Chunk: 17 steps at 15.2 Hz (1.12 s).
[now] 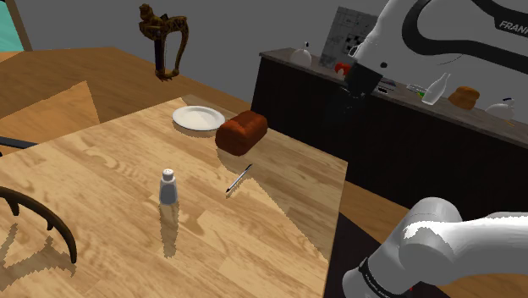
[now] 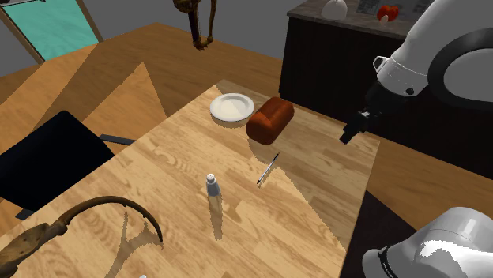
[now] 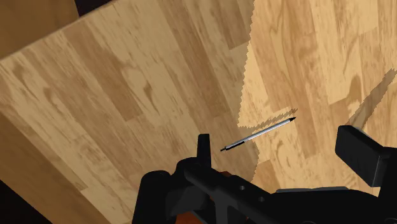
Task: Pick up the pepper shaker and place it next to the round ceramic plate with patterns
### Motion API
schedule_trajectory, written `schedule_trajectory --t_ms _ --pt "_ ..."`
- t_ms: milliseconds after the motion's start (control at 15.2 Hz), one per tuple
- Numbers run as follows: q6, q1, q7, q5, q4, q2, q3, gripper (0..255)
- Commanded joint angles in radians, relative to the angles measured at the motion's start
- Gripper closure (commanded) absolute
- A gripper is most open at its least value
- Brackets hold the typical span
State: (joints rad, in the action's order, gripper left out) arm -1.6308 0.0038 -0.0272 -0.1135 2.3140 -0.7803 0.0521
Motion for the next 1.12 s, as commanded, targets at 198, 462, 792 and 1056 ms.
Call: schedule_trajectory --t_ms 198,462,792,1056 --pt "-0.047 0.017 0.060 -0.022 -0.015 0.070 -0.062 0" --pt "-0.105 0.036 0.140 -0.041 -0.054 0.178 -0.141 0" --pt "-0.168 0.053 0.244 -0.042 -0.129 0.334 -0.235 0" --pt "-0.206 0.063 0.331 -0.021 -0.212 0.472 -0.304 0"
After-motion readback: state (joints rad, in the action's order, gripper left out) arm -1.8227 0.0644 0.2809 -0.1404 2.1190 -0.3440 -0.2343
